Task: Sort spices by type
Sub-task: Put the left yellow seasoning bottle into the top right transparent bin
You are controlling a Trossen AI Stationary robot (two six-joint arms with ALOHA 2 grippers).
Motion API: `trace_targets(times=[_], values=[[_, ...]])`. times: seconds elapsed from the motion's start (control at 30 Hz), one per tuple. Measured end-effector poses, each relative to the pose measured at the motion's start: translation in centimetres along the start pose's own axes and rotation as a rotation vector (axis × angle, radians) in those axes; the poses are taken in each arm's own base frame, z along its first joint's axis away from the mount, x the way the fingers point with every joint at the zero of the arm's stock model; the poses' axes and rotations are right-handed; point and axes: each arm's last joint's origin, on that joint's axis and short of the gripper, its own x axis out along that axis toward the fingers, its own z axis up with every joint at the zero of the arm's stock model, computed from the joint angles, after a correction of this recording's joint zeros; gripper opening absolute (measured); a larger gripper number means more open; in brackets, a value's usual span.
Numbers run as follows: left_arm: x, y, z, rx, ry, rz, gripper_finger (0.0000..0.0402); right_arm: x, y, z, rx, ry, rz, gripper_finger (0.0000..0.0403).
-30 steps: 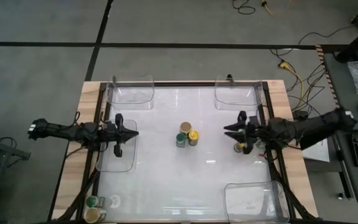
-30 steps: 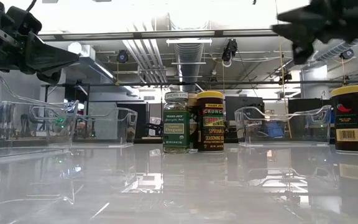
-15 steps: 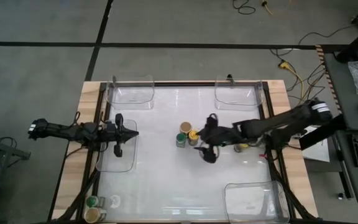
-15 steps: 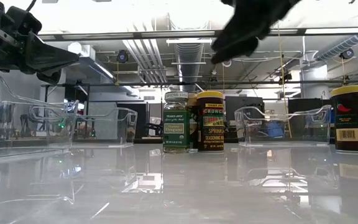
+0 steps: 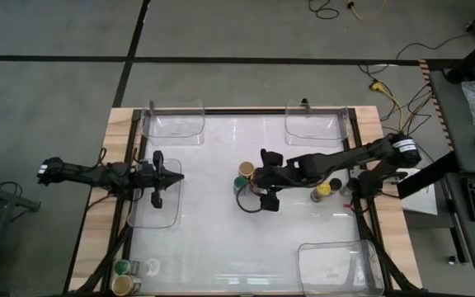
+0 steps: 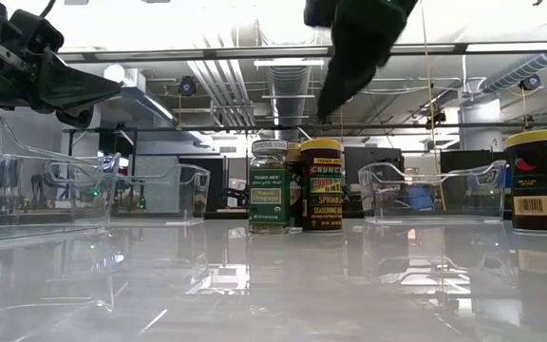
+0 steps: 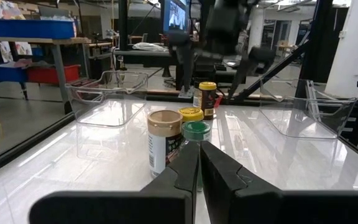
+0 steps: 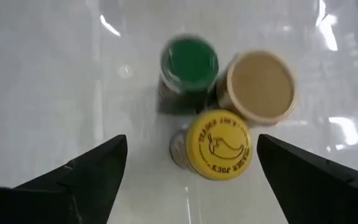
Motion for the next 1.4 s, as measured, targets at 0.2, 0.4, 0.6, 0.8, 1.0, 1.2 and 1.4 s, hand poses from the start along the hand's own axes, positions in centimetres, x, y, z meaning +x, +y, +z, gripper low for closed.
trace_targets(times=[0.2, 0.4, 0.6, 0.8, 1.0, 1.2, 1.4], values=[[0.0, 0.0, 0.0, 0.0, -0.001, 0.0, 0.0001, 0.8, -0.1, 0.3, -0.029, 0.013, -0.004, 0.0354], [0.0, 0.0, 0.0, 0.0, -0.001, 0.0, 0.0001, 0.9, -1.8, 0.3, -0.023, 0.037, 0.005, 0.0354], [0.0, 0.0, 0.0, 0.0, -0.001, 0.0, 0.0001, 1.4, -2.9, 0.0, -0.038, 0.058, 0.064, 0.0354], [0.0, 0.0, 0.0, 0.0, -0.001, 0.0, 0.0001, 3.2, -3.8, -1.0, -0.052, 0.082, 0.084, 0.0351], [0.0, 0.0, 0.0, 0.0, -0.002, 0.0, 0.0001, 4.4, -4.4, -0.8, -0.051, 0.06, 0.141, 0.0338], [0.0, 0.0, 0.0, 0.0, 0.0, 0.0, 0.0001, 4.6, -4.4, -0.7, -0.084, 0.056, 0.168, 0.0316], [0.0, 0.0, 0.0, 0.0, 0.0, 0.0, 0.0001, 4.6, -4.5, -0.7, -0.107, 0.054, 0.169, 0.0283]])
